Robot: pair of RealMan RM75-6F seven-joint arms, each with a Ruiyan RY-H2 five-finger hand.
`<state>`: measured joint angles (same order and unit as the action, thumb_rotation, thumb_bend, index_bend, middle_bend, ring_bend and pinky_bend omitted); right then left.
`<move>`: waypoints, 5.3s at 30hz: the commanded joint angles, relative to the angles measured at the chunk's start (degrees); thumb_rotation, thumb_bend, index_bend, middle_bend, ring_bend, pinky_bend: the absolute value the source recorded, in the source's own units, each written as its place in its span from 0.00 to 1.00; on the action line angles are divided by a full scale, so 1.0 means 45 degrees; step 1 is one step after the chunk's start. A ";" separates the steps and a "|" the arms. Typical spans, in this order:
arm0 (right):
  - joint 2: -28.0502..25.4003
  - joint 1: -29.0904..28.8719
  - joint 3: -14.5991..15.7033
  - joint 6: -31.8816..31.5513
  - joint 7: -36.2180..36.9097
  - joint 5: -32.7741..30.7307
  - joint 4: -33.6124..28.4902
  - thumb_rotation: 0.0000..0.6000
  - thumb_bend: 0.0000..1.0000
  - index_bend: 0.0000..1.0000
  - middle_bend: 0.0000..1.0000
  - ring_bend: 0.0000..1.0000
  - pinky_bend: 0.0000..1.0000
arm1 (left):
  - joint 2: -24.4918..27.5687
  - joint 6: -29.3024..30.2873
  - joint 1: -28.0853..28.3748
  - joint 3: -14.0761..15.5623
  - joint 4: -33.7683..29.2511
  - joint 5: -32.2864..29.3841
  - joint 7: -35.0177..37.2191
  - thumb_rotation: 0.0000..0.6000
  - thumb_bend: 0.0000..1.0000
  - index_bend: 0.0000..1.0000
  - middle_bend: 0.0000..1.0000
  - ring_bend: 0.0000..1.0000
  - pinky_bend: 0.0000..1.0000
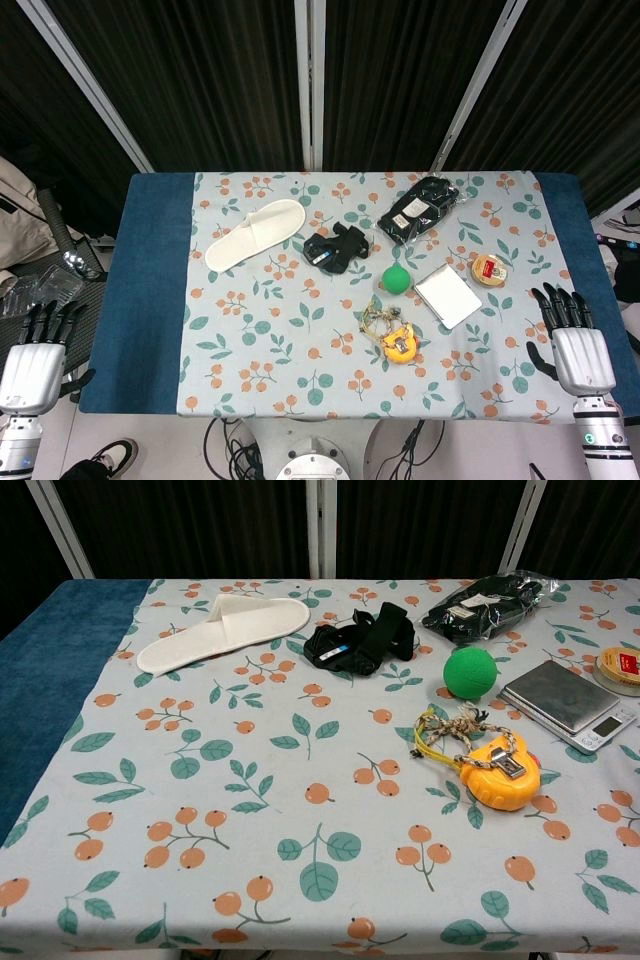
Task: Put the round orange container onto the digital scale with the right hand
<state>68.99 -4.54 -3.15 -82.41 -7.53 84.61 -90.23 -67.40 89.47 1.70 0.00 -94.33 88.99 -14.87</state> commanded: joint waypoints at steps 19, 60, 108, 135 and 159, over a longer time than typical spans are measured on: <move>-0.0030 0.0182 0.0436 -0.0239 0.0496 0.0634 0.0202 1.00 0.33 0.00 0.00 0.00 0.00 | -0.0251 0.0473 -0.0462 0.0253 0.0175 0.0394 0.0305 1.00 0.09 0.11 0.08 0.00 0.00; 0.1680 -0.2594 0.0668 0.4684 -0.0537 -0.0381 0.0778 1.00 0.77 0.00 0.23 0.00 0.00 | -0.0636 0.0041 -0.0529 0.0405 0.1133 0.0277 0.0944 1.00 0.09 0.11 0.08 0.00 0.00; 0.1167 -0.3264 -0.0927 0.4763 -0.0966 -0.3214 0.2435 1.00 0.37 0.00 0.00 0.00 0.00 | -0.0647 0.0001 -0.0510 0.0417 0.1327 0.0471 0.1464 1.00 0.09 0.11 0.09 0.00 0.00; 0.2745 -0.6503 -0.1317 1.0099 -0.2223 -0.6815 0.6733 1.00 0.22 0.00 0.00 0.00 0.00 | -0.0491 0.0285 -0.0662 0.0405 0.1191 0.0547 0.1509 1.00 0.09 0.12 0.09 0.00 0.01; 0.3813 -0.6833 -0.0923 0.9611 -0.0652 -0.5203 0.7945 1.00 0.27 0.46 0.40 0.36 0.18 | -0.0518 0.0155 -0.0671 0.0408 0.1331 0.0437 0.1714 1.00 0.09 0.12 0.09 0.00 0.03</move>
<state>85.82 -35.51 -7.42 -38.55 -11.21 60.43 -54.99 -69.72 90.17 -1.32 1.83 -88.34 90.96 -7.15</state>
